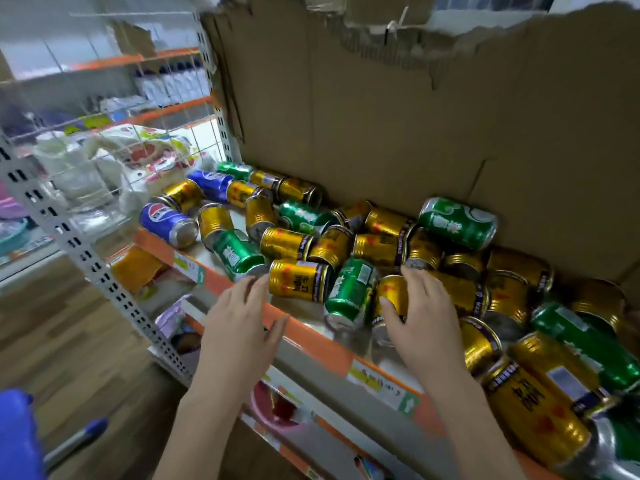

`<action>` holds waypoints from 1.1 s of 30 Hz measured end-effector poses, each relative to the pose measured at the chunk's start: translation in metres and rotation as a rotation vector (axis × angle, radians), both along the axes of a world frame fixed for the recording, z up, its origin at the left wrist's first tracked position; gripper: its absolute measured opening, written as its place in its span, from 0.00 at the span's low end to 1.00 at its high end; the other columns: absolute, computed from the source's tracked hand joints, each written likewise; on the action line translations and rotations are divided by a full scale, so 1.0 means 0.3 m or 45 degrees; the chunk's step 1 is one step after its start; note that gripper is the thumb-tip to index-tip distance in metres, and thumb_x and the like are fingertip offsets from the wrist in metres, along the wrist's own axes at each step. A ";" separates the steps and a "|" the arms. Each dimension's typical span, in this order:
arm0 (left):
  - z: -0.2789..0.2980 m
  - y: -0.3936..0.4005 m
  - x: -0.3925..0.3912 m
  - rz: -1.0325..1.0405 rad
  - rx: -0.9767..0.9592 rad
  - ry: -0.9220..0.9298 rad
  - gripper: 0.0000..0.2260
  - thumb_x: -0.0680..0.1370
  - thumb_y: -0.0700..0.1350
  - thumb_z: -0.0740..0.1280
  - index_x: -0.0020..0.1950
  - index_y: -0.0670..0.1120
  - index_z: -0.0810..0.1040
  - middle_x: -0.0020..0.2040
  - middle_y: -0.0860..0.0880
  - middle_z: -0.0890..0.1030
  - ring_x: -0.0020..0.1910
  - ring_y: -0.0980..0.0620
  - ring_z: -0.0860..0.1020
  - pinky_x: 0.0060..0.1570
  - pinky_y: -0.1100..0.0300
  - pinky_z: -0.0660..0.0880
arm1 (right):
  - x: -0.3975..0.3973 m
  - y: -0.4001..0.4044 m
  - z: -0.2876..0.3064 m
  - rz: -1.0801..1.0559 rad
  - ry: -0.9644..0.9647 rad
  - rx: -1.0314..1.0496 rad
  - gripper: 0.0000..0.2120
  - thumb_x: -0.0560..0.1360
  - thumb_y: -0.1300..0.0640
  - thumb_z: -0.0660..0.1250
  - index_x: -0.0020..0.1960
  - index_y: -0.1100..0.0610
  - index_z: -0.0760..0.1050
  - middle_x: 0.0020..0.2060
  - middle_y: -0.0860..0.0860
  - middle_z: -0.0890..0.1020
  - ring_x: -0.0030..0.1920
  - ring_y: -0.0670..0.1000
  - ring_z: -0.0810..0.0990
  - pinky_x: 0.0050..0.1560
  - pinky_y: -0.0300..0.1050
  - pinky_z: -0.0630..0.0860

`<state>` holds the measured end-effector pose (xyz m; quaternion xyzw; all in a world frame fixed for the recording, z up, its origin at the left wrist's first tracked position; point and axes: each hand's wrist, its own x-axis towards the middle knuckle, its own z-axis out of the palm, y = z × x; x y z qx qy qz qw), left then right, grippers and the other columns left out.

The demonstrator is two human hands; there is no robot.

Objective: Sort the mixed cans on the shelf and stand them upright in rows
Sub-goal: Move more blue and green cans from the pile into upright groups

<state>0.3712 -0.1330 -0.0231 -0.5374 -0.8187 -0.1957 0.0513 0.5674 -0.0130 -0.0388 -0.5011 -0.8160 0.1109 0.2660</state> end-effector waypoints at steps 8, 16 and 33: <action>-0.025 0.177 -0.054 -0.162 -0.072 -0.046 0.29 0.73 0.52 0.70 0.70 0.43 0.69 0.65 0.43 0.73 0.63 0.42 0.72 0.60 0.48 0.71 | -0.012 0.096 -0.007 -0.142 -0.058 -0.077 0.25 0.77 0.50 0.62 0.71 0.57 0.63 0.68 0.52 0.69 0.70 0.51 0.63 0.71 0.47 0.60; 0.026 0.367 -0.128 -0.403 -0.019 -0.009 0.26 0.71 0.51 0.72 0.66 0.41 0.73 0.60 0.42 0.77 0.56 0.39 0.76 0.51 0.47 0.76 | -0.060 0.310 0.124 -0.300 -0.254 0.078 0.30 0.75 0.57 0.65 0.74 0.58 0.58 0.70 0.54 0.65 0.71 0.54 0.60 0.71 0.48 0.56; 0.016 0.389 -0.293 -0.401 -0.141 -0.052 0.27 0.79 0.57 0.57 0.75 0.51 0.55 0.73 0.52 0.60 0.70 0.51 0.61 0.67 0.58 0.61 | -0.132 0.490 0.151 -0.427 -0.558 0.242 0.32 0.66 0.67 0.70 0.67 0.54 0.65 0.65 0.58 0.69 0.65 0.60 0.66 0.62 0.55 0.64</action>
